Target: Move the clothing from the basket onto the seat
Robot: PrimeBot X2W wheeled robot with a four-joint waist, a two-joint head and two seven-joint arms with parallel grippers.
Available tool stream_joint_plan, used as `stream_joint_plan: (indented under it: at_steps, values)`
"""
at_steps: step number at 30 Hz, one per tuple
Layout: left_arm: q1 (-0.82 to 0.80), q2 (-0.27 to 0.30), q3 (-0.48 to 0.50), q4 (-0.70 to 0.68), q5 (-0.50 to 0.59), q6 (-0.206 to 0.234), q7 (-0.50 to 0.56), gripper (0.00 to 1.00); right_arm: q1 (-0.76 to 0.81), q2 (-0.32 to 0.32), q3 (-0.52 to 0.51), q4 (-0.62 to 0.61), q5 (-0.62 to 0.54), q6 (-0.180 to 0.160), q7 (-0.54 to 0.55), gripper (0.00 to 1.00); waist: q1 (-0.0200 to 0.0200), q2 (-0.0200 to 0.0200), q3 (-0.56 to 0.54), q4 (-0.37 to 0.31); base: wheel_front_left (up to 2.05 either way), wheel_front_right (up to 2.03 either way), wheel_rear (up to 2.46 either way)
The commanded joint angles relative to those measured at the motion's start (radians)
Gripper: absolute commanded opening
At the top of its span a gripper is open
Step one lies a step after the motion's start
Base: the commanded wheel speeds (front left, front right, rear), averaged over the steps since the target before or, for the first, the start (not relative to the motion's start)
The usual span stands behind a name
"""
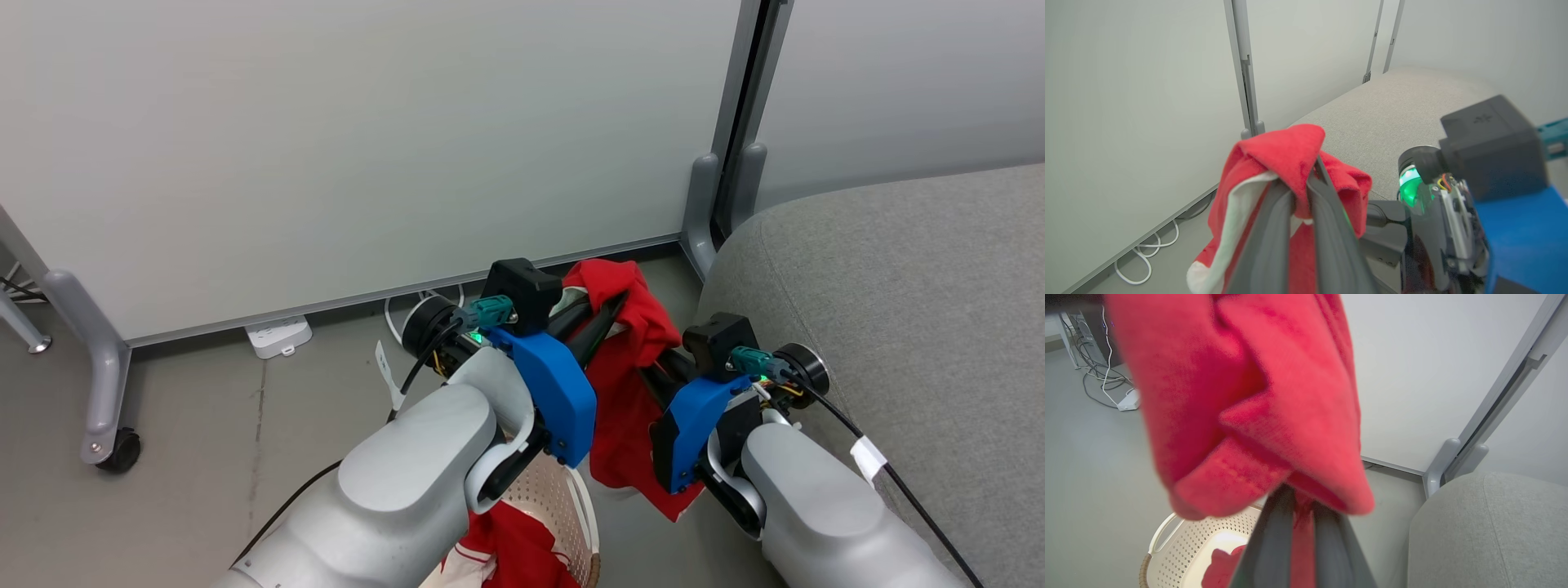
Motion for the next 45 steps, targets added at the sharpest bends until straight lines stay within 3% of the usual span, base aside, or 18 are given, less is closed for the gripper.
stream_joint_plan:
  at_steps: [1, 21, 22, 23, 24, 25, 31, 37, 45]
  values:
    - [-0.016, 0.002, -0.007, 0.005, -0.006, 0.001, -0.007, 0.0, -0.02, -0.006, 0.01, 0.011, 0.008, 0.0, -0.012, 0.0, -0.0001, 0.0, -0.001, -0.001, 0.0, 0.0, 0.0]
    - [-0.028, 0.002, -0.04, 0.038, -0.061, 0.019, -0.042, 0.0, -0.05, 0.004, 0.078, 0.098, 0.066, 0.0, -0.075, 0.0, -0.0001, 0.0, -0.007, -0.013, 0.0, 0.0, 0.0]
    - [-0.029, 0.002, -0.04, 0.038, -0.064, 0.019, -0.047, 0.27, -0.053, 0.004, 0.082, 0.099, 0.068, 0.0, -0.077, 0.0, -0.0001, 0.0, -0.006, -0.014, 0.0, 0.0, 0.0]
    - [-0.029, 0.002, -0.04, 0.038, -0.064, 0.019, -0.047, 0.27, -0.053, 0.004, 0.082, 0.099, 0.068, 0.0, -0.077, 0.0, -0.0001, 0.0, -0.006, -0.014, 0.0, 0.0, 0.0]
    - [-0.03, 0.002, -0.039, 0.035, -0.064, 0.018, -0.054, 0.91, -0.056, 0.003, 0.083, 0.1, 0.069, 0.0, -0.08, 0.0, -0.0001, 0.0, -0.005, -0.014, 0.0, 0.0, 0.0]
    - [-0.03, 0.002, -0.038, 0.035, -0.068, 0.019, -0.062, 1.0, -0.059, 0.003, 0.084, 0.101, 0.069, 0.0, -0.083, 0.0, -0.0001, 0.0, -0.005, -0.015, 0.0, 0.0, 0.0]
    - [0.021, 0.007, -0.023, 0.038, -0.078, 0.011, -0.133, 1.0, -0.069, -0.004, 0.071, 0.101, 0.072, 0.0, -0.105, 0.0, -0.0001, 0.0, -0.006, -0.016, 0.0, 0.0, 0.0]
    - [0.11, 0.055, 0.019, 0.001, -0.044, 0.013, -0.193, 1.0, -0.06, -0.013, 0.055, 0.093, 0.058, 0.0, -0.115, 0.0, -0.0001, 0.0, -0.006, -0.014, 0.0, 0.0, 0.0]
    - [0.309, 0.136, 0.186, -0.173, 0.122, 0.012, -0.198, 1.0, -0.035, -0.024, 0.033, 0.075, 0.051, 0.0, -0.118, 0.0, -0.0001, 0.0, 0.003, -0.002, 0.0, 0.0, 0.0]
